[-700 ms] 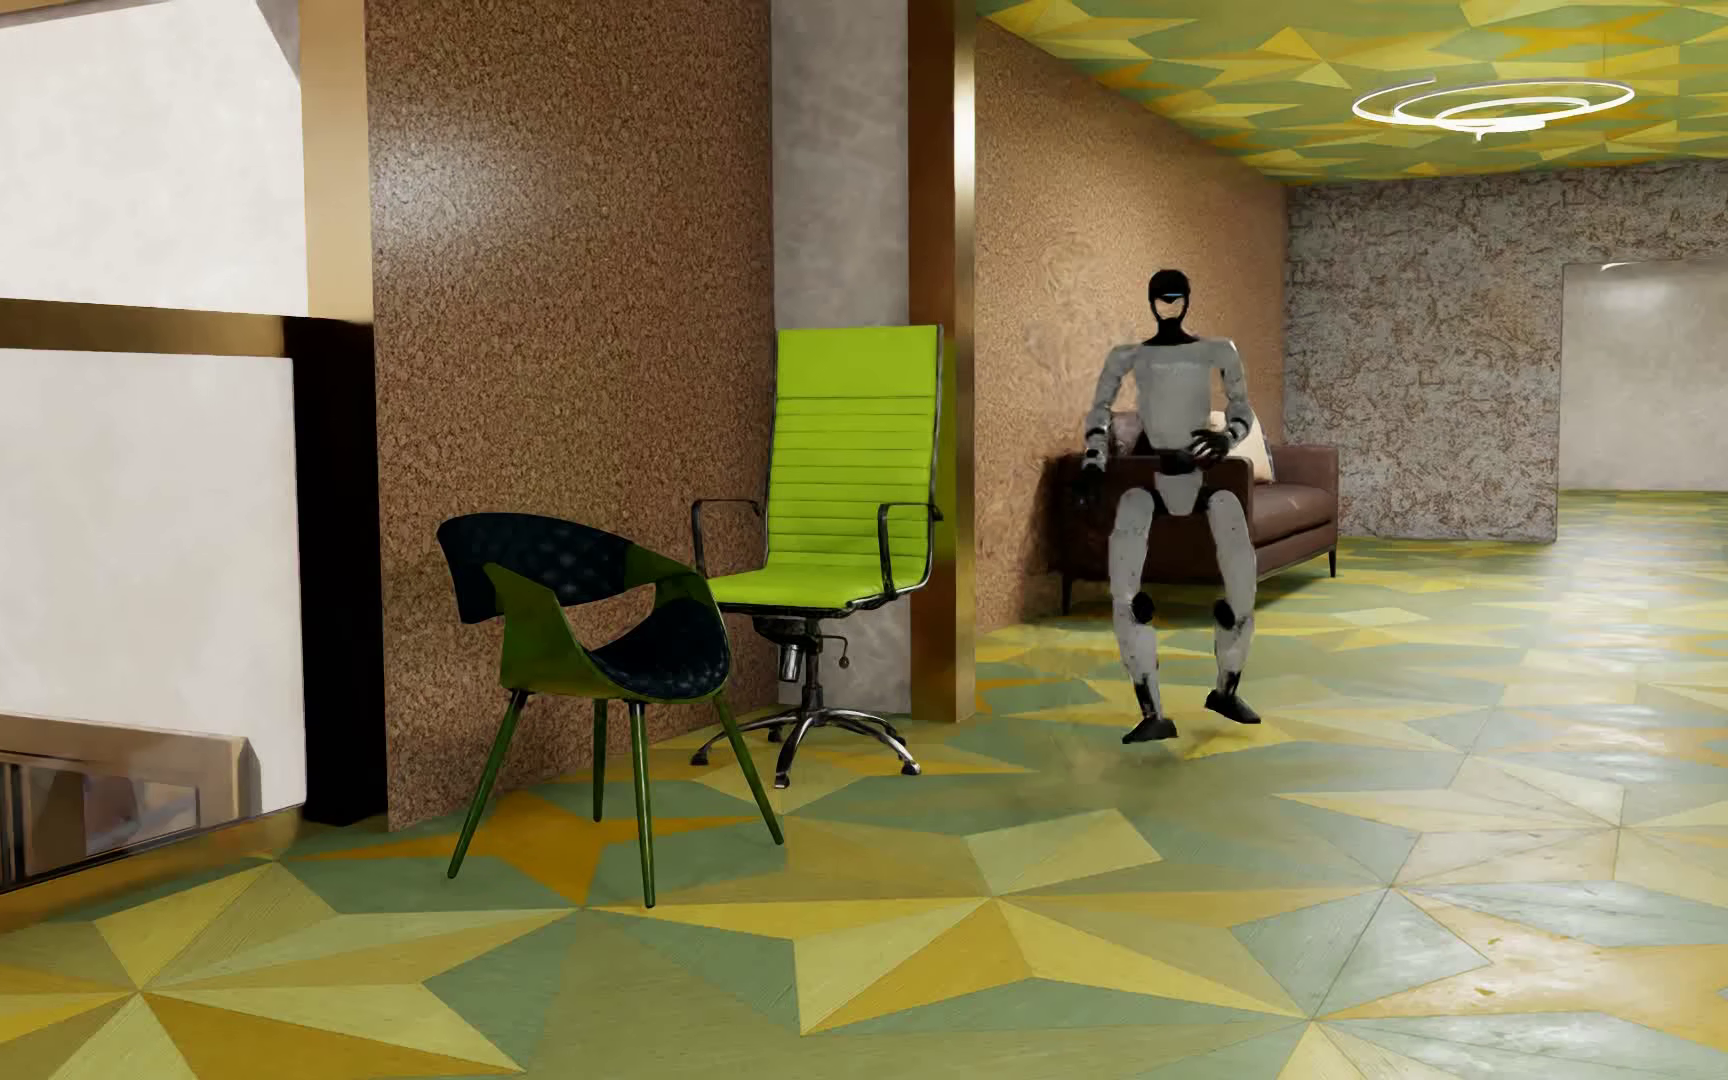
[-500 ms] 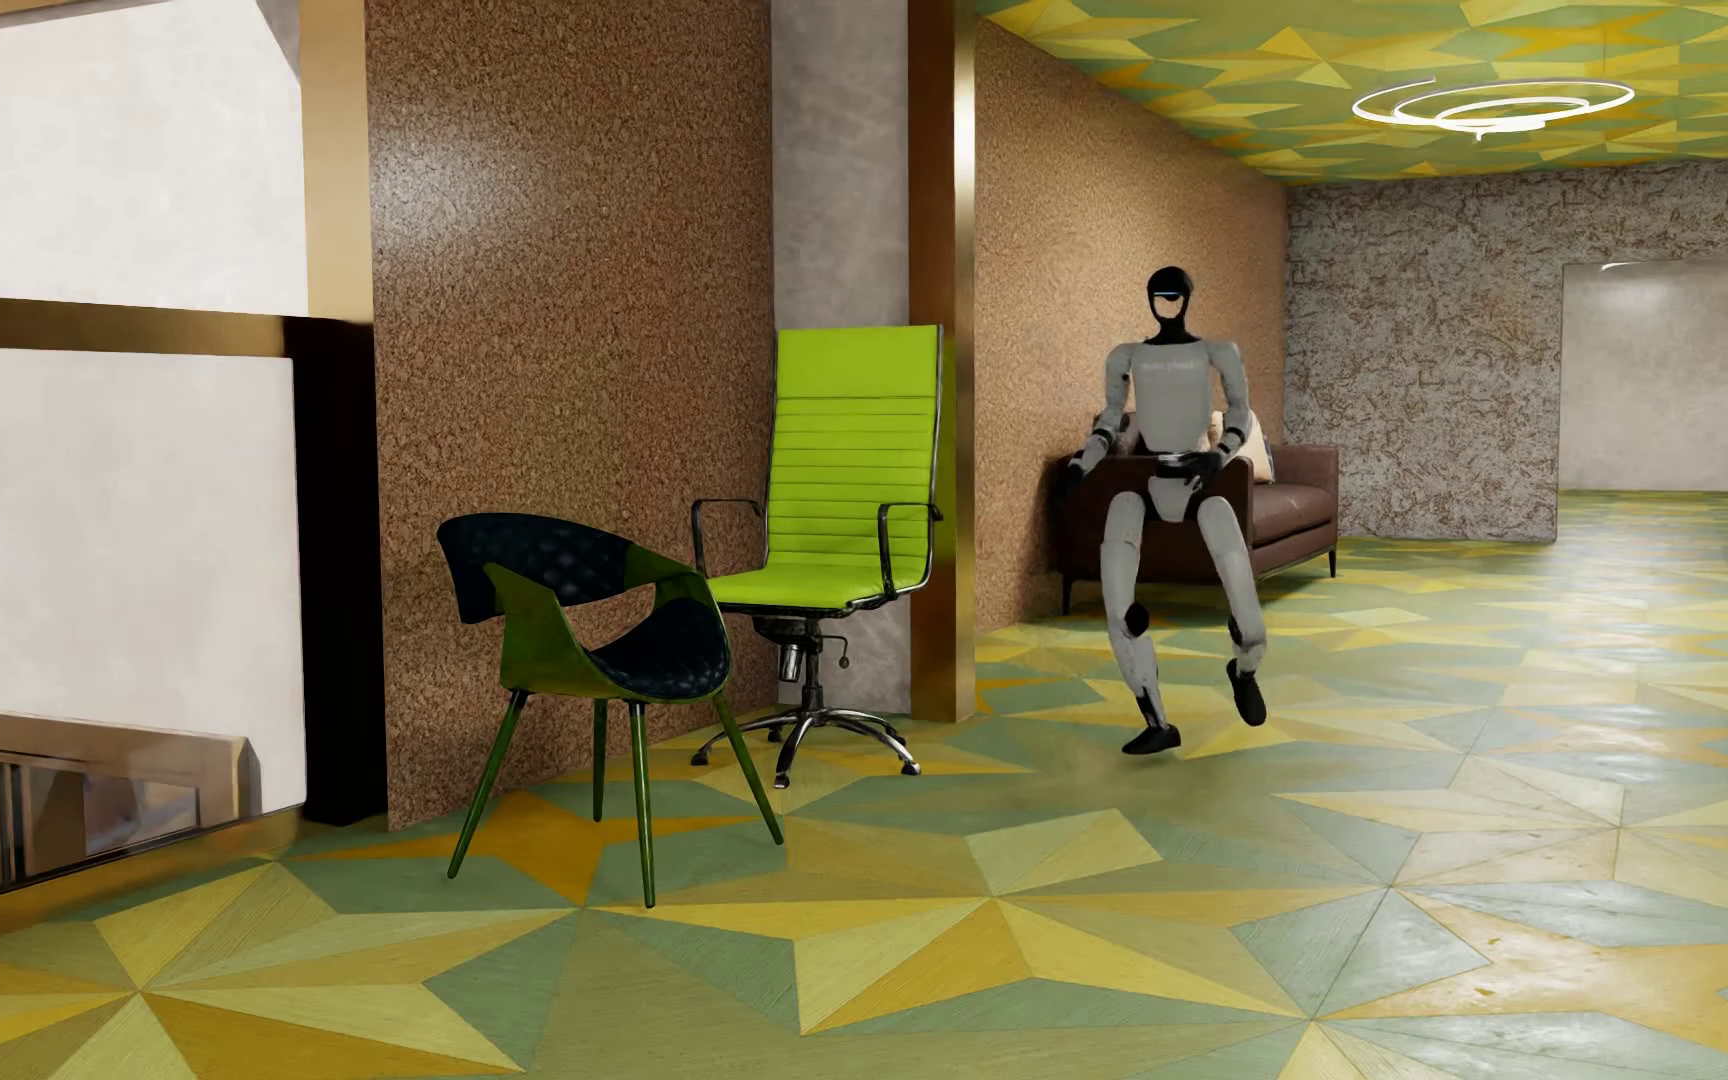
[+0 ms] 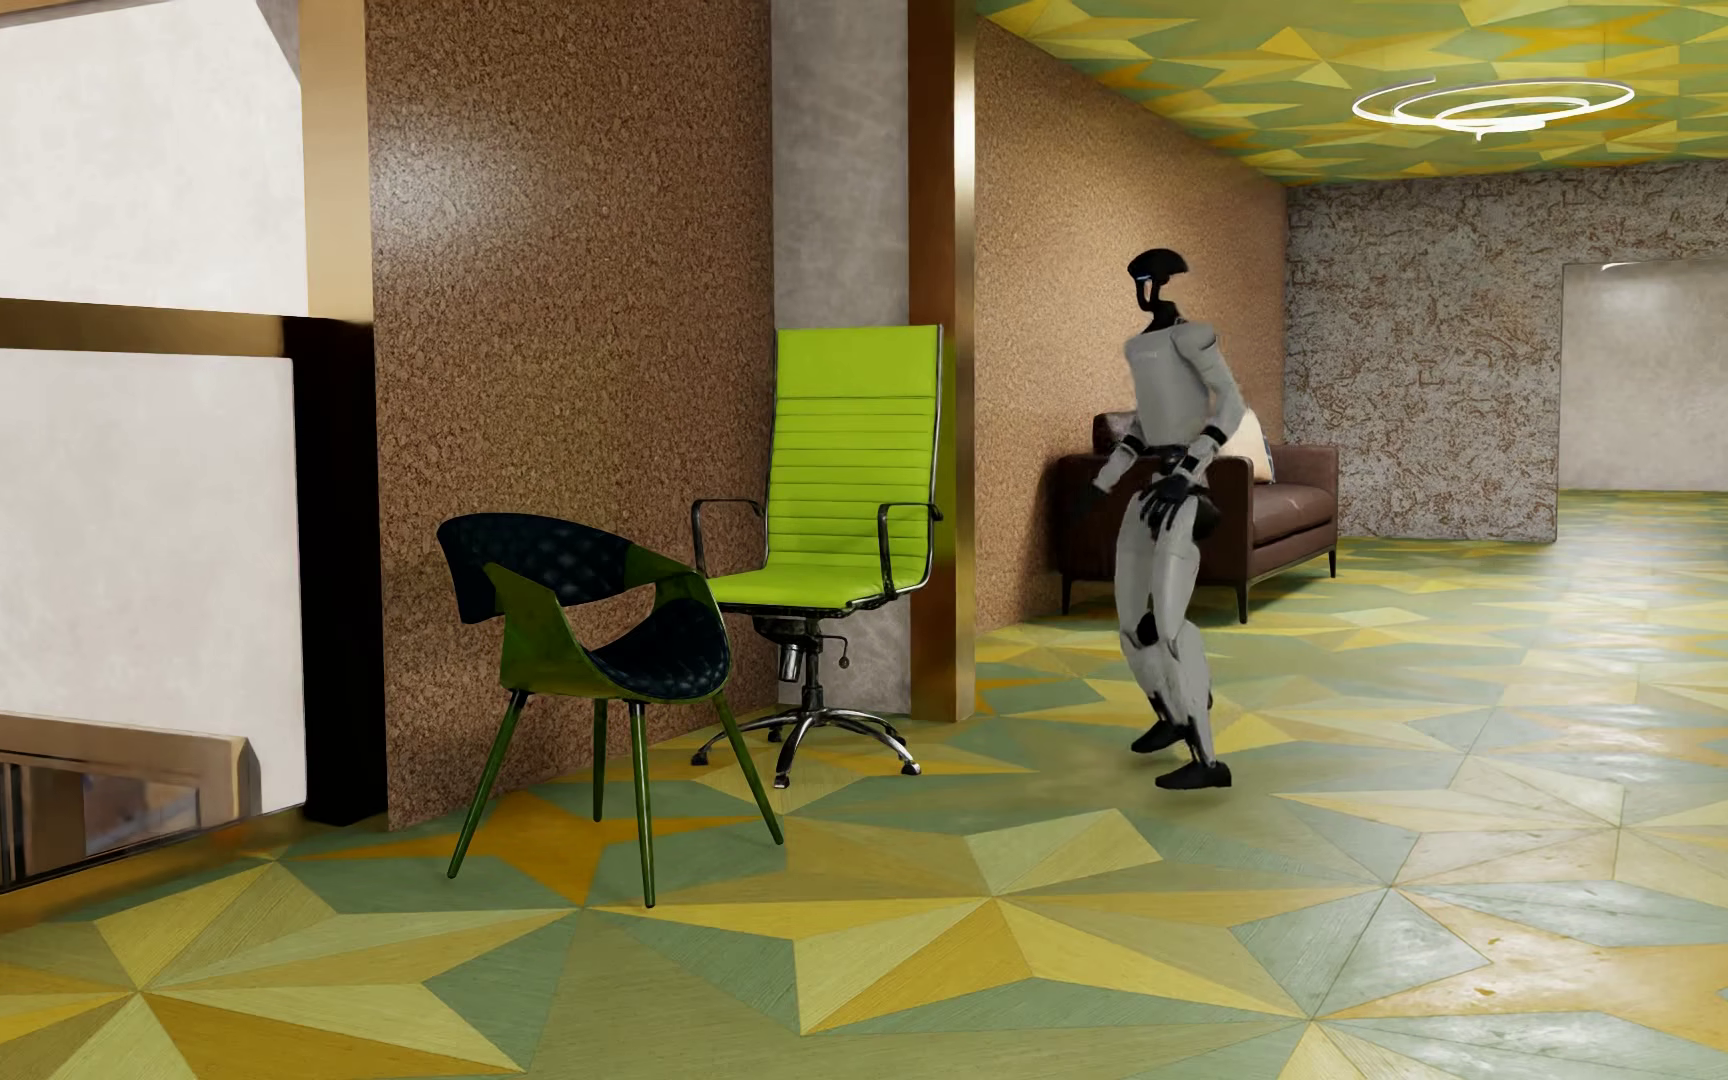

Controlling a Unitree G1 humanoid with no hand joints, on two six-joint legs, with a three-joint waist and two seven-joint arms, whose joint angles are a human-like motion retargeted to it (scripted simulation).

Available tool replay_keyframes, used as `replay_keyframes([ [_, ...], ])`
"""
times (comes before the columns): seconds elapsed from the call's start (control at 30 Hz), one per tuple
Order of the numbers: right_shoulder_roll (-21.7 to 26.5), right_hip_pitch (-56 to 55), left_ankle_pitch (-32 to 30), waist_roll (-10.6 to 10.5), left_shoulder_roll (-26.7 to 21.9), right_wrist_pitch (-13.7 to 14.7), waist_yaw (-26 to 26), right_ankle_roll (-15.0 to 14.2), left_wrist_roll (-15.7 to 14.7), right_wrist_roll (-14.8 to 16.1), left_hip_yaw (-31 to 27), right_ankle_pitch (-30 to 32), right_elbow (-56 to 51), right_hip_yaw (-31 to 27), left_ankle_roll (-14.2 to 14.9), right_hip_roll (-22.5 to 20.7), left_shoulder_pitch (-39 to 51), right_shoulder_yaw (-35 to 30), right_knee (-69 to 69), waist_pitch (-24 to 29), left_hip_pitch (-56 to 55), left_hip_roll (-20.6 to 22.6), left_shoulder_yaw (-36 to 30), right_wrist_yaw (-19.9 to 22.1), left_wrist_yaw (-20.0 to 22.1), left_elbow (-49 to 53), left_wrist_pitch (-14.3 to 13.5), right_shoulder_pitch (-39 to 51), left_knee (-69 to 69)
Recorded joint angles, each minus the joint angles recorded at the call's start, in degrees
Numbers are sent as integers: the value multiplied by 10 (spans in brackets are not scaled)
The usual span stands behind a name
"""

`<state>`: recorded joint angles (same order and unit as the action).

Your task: Go to the lime officechair

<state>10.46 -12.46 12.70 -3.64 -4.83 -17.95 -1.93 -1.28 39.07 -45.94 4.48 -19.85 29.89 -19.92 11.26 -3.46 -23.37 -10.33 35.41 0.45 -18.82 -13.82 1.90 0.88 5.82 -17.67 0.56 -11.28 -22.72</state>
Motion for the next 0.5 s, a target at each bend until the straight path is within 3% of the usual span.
replay_keyframes([
  [0.07, -1, -61, 19, 11, -14, -43, 1, -39, -25, 53, 66, 77, 66, -8, -20, 20, 41, 43, 99, 3, 34, 22, -21, 34, -11, -65, 32, -2, 12],
  [0.13, 7, -152, 36, 24, -40, -63, -2, -85, -24, 85, 130, 148, 122, 53, -37, 61, 78, 38, 221, 7, 67, 40, -46, 38, -25, -123, 51, 2, 24],
  [0.2, 23, -214, 53, 38, -51, -49, 3, -10, -26, 93, 178, 116, 152, 182, -52, 147, 104, -1, 277, 9, 88, 58, -50, 12, -31, -169, 70, -4, 25],
  [0.23, 25, -219, 61, 43, -50, -40, 9, 23, -30, 97, 194, 93, 159, 252, -59, 174, 115, -16, 263, 8, 95, 65, -41, -3, -28, -191, 84, -12, 25],
  [0.27, 27, -213, 68, 46, -47, -31, 14, 38, -33, 101, 208, 79, 161, 314, -64, 178, 120, -25, 223, 5, 102, 69, -26, -18, -22, -208, 96, -23, 26],
  [0.33, 29, -183, 80, 48, -37, -24, 21, 8, -33, 97, 238, 70, 156, 400, -66, 134, 122, -40, 90, -1, 121, 73, -3, -46, -10, -226, 111, -38, 30],
  [0.37, 27, -150, 84, 49, -35, -23, 21, 90, -28, 93, 254, 93, 150, 464, -64, 121, 119, -43, 19, -4, 135, 74, -2, -56, -11, -228, 109, -42, 42],
  [0.4, 24, -112, 90, 48, -37, -24, 21, 110, -21, 89, 265, 68, 144, 521, -62, 117, 116, -41, -34, -8, 148, 75, -6, -59, -16, -228, 103, -46, 49],
  [0.5, 10, -64, 104, 40, -30, -26, 25, 103, -20, 77, 269, 55, 135, 496, -50, 80, 101, -35, -102, -11, 153, 54, 13, -41, -25, -215, 96, -39, -6],
])
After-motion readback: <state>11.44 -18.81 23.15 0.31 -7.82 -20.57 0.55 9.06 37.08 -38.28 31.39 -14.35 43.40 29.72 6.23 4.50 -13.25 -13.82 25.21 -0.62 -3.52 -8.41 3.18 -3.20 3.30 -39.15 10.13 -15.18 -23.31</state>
